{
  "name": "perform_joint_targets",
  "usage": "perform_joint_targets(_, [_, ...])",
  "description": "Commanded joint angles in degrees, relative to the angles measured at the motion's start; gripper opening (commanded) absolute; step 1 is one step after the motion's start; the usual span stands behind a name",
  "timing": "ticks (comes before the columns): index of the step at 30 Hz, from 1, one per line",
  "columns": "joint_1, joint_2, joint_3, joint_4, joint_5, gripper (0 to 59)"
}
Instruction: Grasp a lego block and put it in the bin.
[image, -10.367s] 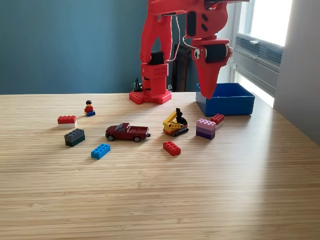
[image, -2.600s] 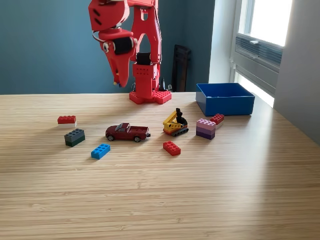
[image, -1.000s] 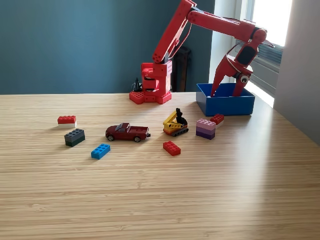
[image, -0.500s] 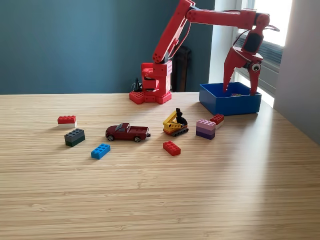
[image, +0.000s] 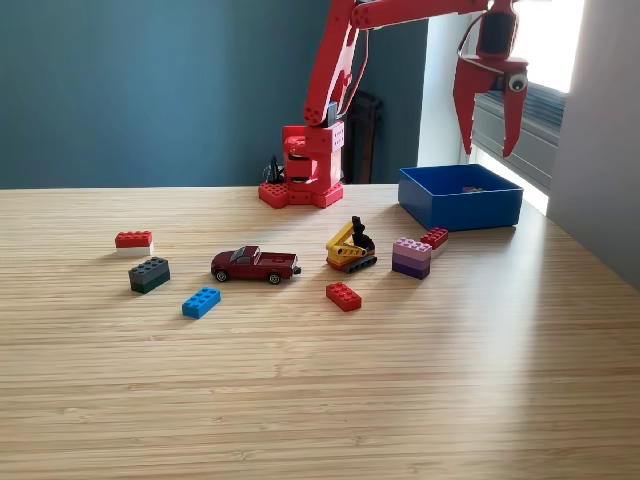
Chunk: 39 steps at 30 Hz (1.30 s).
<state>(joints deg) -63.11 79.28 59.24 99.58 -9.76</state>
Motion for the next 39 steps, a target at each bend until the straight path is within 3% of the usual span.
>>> perform_joint_targets(1, [2.5, 11.7, -3.2, 3.3, 1.2, 11.1])
perform_joint_targets(5, [9.0, 15.9, 3.0, 3.1, 2.0, 5.0])
perform_joint_targets(12, [26.7, 19.9, 11.2, 2.8, -2.9, 4.9])
perform_joint_targets(15, [34.0, 20.4, 15.6, 2.7, -8.9, 10.4])
perform_joint_targets(19, [43.1, 20.5, 18.5, 2.1, -11.6, 18.1])
perform_joint_targets(21, [46.2, 20.5, 19.4, -0.3, -7.3, 12.9])
perform_joint_targets(23, [48.1, 20.5, 21.5, -3.3, -1.8, 1.0])
perform_joint_targets(24, [48.7, 20.5, 22.7, -4.3, 0.3, 0.0])
perform_joint_targets(31, [52.3, 20.5, 27.4, -10.3, 13.3, 0.0])
perform_joint_targets(39, [53.8, 20.4, 26.5, -11.7, 15.6, 0.0])
